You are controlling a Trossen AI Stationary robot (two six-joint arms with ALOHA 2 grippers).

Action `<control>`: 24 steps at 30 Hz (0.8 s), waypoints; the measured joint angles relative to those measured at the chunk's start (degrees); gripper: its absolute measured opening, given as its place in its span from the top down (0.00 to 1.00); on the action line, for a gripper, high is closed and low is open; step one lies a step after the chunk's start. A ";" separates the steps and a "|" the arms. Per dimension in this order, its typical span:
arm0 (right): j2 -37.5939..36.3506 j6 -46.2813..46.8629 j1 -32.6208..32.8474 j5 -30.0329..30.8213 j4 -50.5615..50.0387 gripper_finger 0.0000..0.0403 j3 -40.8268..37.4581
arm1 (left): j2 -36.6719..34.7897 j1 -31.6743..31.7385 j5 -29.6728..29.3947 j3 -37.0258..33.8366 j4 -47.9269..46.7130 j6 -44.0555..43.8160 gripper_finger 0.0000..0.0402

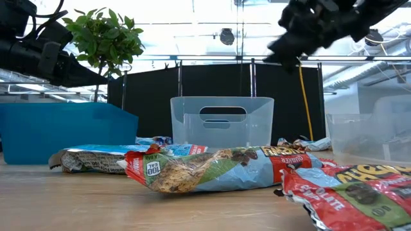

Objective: Pick and place Granola Bars by type
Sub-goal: Put the yellow granola bar into the right transparent bin

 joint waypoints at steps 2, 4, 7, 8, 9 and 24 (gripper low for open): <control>-0.72 -0.36 -1.72 -0.03 3.45 0.62 0.03 | 0.00 0.00 0.00 0.00 0.00 -0.02 0.77; -2.14 -1.61 -3.76 -0.09 3.30 0.63 0.77 | 0.01 0.01 0.00 0.00 0.00 -0.02 0.77; -5.16 -3.86 -6.73 -0.09 1.08 0.63 2.49 | 0.00 0.00 0.00 0.00 0.00 -0.02 0.77; -6.19 -4.64 -7.70 -0.09 -0.02 0.63 3.16 | 0.01 0.01 0.00 0.00 0.01 0.00 0.77; -7.09 -5.39 -8.73 -0.09 -1.35 0.63 3.98 | 0.01 0.01 0.00 0.00 0.01 -0.02 0.77; -2.39 -18.57 -20.04 22.82 -40.84 0.63 24.14 | 0.00 0.01 0.02 0.00 0.01 -0.26 0.77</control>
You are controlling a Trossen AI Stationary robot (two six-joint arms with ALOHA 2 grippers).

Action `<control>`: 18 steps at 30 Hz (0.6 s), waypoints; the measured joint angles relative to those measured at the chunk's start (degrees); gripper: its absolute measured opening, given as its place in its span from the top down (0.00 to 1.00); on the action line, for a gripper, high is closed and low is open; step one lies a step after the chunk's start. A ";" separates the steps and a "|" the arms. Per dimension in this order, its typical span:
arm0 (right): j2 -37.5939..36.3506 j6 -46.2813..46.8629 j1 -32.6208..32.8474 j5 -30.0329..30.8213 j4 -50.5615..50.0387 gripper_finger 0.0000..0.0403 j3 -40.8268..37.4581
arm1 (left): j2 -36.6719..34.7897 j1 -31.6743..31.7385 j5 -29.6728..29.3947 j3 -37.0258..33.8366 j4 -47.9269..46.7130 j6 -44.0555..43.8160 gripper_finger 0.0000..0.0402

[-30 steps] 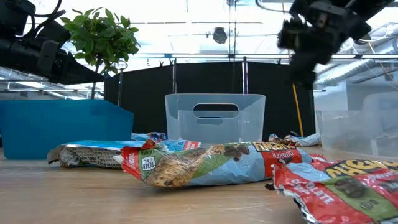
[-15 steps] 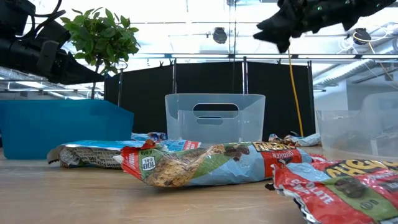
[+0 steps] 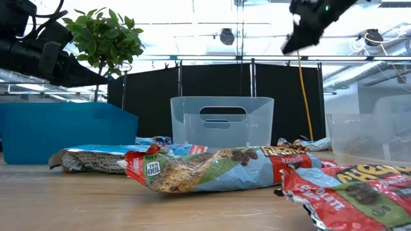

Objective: Pick and place Granola Bars by type
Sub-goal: Put the yellow granola bar into the right transparent bin

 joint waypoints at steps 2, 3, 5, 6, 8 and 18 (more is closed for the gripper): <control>2.06 -1.00 -0.64 4.70 -3.93 0.63 0.30 | 0.01 -0.01 0.00 0.00 0.00 0.00 0.77; 3.17 -1.29 -1.02 6.35 -5.77 0.63 0.30 | 0.01 -0.01 0.00 0.00 -0.01 -0.01 0.77; 5.73 -1.27 -1.97 7.51 -9.49 0.63 0.30 | 0.01 -0.01 0.00 0.00 -0.01 0.00 0.77; 7.14 -1.02 -2.42 7.34 -10.94 0.64 0.30 | 0.02 0.01 0.00 0.00 0.02 -0.02 0.77; 10.08 -0.87 -3.04 7.27 -12.43 0.64 0.30 | 0.00 0.01 0.00 0.00 0.02 -0.18 0.77; 22.84 -6.24 -3.18 -0.58 -7.88 0.64 0.28 | 0.02 -0.01 0.00 0.00 -0.04 -0.44 0.77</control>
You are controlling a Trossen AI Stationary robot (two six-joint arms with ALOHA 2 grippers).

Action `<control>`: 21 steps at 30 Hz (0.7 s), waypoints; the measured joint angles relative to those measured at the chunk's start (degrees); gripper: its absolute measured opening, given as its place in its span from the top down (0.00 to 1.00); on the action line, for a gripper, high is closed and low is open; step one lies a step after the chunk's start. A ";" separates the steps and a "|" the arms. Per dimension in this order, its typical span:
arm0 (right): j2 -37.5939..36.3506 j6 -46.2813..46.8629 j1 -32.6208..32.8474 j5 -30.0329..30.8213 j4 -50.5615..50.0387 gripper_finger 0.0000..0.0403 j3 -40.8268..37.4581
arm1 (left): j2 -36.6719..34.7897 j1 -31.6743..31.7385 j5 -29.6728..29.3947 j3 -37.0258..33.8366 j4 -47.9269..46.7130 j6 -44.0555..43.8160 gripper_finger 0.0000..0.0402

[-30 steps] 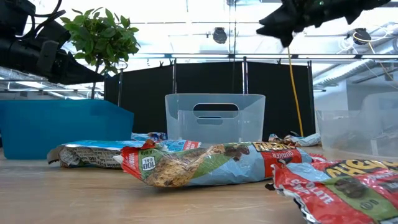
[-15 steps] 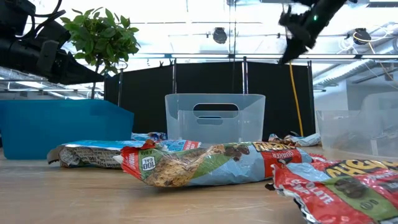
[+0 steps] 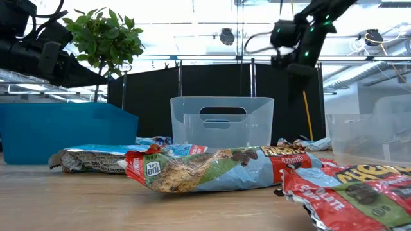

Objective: Pick and place Granola Bars by type
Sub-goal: Put the yellow granola bar into the right transparent bin

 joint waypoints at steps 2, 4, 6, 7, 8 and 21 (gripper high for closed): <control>2.45 -1.77 0.00 0.02 0.09 0.64 -0.02 | 0.01 0.01 0.00 0.00 0.00 0.00 0.77; 4.55 -3.59 -0.02 -2.11 0.43 0.64 -0.02 | 0.01 0.00 0.00 0.00 -0.03 0.00 0.77; 6.37 -4.79 -0.01 -4.81 1.83 0.64 -0.02 | 0.01 0.02 0.00 0.00 -0.03 0.00 0.77; 7.12 -5.44 0.03 -5.60 2.59 0.64 -0.04 | 0.01 0.00 0.00 0.00 -0.03 0.00 0.77; 7.80 -5.98 0.30 -5.81 3.47 0.64 -0.04 | 0.01 0.01 0.00 0.00 -0.01 0.01 0.77; 10.26 -14.28 0.90 -7.97 8.75 0.64 -2.07 | 0.01 0.00 0.02 0.00 -0.01 0.09 0.77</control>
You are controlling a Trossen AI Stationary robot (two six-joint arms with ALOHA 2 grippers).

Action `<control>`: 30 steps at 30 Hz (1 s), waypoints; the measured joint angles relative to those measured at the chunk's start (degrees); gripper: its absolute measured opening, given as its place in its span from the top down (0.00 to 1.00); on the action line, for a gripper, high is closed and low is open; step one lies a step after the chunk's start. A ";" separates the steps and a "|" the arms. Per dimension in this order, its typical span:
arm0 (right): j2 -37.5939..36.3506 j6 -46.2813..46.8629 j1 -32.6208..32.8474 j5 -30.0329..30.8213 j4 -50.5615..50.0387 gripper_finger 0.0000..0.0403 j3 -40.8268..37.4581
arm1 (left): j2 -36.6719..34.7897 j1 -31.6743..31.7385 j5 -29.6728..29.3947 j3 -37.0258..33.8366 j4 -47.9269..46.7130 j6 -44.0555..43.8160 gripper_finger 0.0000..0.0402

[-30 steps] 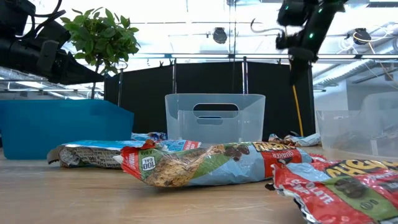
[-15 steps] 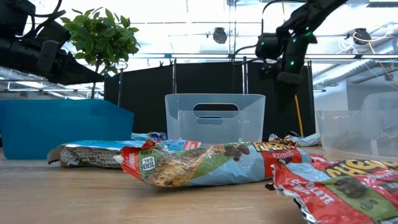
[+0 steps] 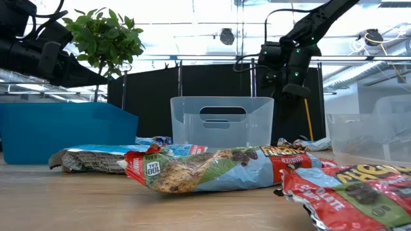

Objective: Pick and place Granola Bars by type
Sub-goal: Put the yellow granola bar into the right transparent bin

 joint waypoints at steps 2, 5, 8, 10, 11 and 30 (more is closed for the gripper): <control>0.00 -1.27 0.12 -0.76 1.36 0.64 -1.73 | 0.00 0.02 0.00 0.00 0.02 0.09 0.77; 0.03 -1.56 0.44 -0.57 3.42 0.64 -3.82 | 0.00 0.00 0.00 0.00 0.02 0.09 0.77; 0.02 -1.34 0.44 -0.18 5.47 0.64 -5.48 | 0.00 0.00 0.00 0.00 0.02 0.29 0.77; 0.02 -1.30 0.43 1.38 7.26 0.64 -6.29 | 0.00 0.00 0.00 0.00 0.07 0.41 0.77; 0.02 -1.30 0.42 2.08 8.23 0.64 -6.69 | 0.00 0.00 0.00 0.00 0.07 0.37 0.77; -0.02 1.44 0.17 7.08 18.33 0.64 -13.07 | 0.00 0.01 0.00 0.00 0.07 -0.10 0.77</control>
